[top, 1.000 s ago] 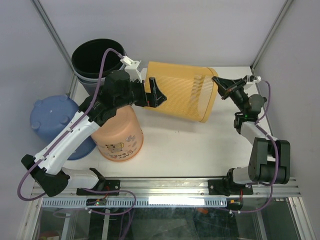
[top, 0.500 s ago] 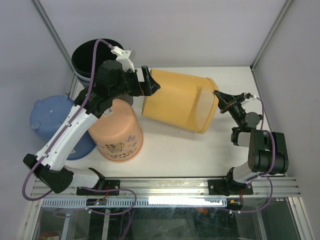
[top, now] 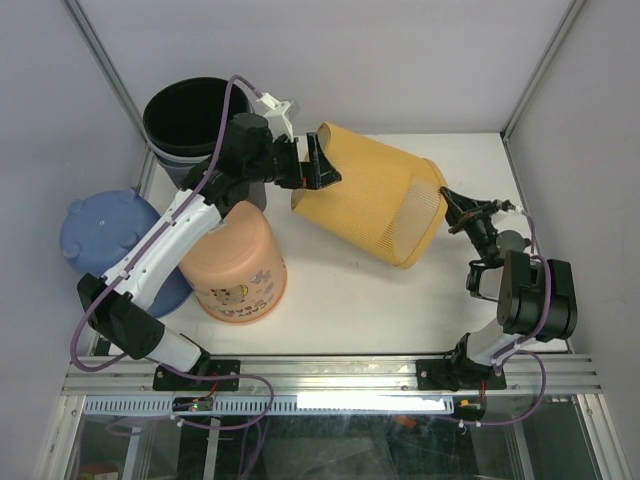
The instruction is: Turn the large container upside down
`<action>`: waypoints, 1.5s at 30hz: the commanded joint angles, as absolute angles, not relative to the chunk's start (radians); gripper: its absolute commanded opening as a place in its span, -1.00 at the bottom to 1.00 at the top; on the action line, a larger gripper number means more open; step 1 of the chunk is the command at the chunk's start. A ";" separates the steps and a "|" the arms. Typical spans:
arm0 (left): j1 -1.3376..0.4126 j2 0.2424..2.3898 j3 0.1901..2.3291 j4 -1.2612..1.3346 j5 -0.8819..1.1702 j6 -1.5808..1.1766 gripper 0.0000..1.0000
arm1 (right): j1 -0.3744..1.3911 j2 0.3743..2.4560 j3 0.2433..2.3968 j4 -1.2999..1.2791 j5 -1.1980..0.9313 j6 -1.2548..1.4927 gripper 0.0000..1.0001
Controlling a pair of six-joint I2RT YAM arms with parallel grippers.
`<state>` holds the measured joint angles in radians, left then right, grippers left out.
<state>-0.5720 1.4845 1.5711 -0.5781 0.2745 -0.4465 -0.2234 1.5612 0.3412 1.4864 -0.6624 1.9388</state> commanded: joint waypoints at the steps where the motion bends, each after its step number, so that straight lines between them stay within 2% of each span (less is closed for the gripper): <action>1: -0.578 1.526 1.589 -0.445 0.462 -0.482 0.98 | -0.241 1.627 0.269 1.639 -0.774 1.876 -1.00; 11: -0.640 1.557 1.556 -0.340 0.535 -0.552 0.98 | -0.294 1.668 0.212 1.640 -0.821 1.784 -0.99; 28: -0.721 1.630 1.558 -0.268 0.544 -0.598 0.98 | -0.304 1.684 0.153 1.621 -0.837 1.705 0.16; 30: -0.724 1.633 1.556 -0.266 0.545 -0.599 0.98 | -0.305 1.659 0.146 1.565 -0.841 1.673 0.24; 35: -0.725 1.640 1.555 -0.264 0.546 -0.601 0.98 | -0.305 1.507 0.173 1.211 -0.851 1.489 0.34; 37: -0.724 1.638 1.557 -0.263 0.545 -0.600 0.98 | -0.305 1.395 0.225 0.926 -0.840 1.347 0.40; 39: -0.726 1.640 1.558 -0.264 0.541 -0.598 0.98 | -0.304 1.276 0.319 0.470 -0.781 1.170 0.49; 41: -0.726 1.643 1.562 -0.263 0.541 -0.596 0.98 | -0.304 1.180 0.424 0.151 -0.668 0.976 0.68; 45: -0.727 1.662 1.553 -0.243 0.559 -0.611 0.98 | -0.304 1.132 0.582 -0.173 -0.511 0.747 0.84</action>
